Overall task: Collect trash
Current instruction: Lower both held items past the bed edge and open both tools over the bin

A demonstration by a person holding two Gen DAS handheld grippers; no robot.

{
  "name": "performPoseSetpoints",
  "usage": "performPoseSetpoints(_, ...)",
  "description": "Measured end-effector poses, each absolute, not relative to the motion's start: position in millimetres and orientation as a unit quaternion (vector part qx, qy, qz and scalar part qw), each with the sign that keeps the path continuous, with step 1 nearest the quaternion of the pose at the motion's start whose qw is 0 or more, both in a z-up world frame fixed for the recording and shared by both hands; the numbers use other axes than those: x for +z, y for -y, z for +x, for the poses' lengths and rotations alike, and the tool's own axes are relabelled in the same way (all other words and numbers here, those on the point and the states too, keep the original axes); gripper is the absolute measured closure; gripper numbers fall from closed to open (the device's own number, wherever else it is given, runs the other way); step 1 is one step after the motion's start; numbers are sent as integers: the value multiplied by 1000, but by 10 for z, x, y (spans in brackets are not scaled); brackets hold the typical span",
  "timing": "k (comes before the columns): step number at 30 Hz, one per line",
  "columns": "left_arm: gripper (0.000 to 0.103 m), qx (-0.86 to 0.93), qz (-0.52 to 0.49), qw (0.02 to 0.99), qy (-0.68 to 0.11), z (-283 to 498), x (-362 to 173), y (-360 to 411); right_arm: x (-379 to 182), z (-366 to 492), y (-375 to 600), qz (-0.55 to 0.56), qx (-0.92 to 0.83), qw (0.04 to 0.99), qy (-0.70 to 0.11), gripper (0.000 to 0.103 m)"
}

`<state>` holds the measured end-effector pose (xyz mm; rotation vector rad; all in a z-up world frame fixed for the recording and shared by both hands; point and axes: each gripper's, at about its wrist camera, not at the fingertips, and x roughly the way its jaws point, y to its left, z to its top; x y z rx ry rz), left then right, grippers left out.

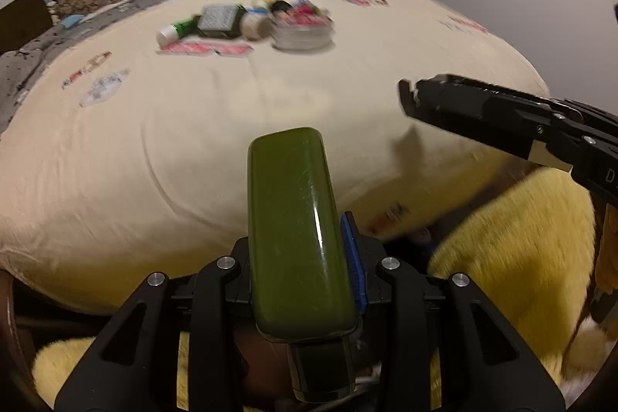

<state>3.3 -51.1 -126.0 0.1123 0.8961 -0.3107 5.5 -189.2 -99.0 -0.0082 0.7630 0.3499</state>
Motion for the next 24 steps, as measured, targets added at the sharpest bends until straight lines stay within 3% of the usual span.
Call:
performPoseSetpoints(12,70,-166,24,820,-547,-49,-2282,563,-2106,81,1694,23,169,826,-537,85)
performPoseSetpoints(20,70,-157,16,777,-610,50,-2852,610,-2646,210,1654,53,152,787,-596,84)
performPoseSetpoints(24,70,-152,13,765,-626,64,-2977,567,-2809,253,1620,59,150,773,-613,75)
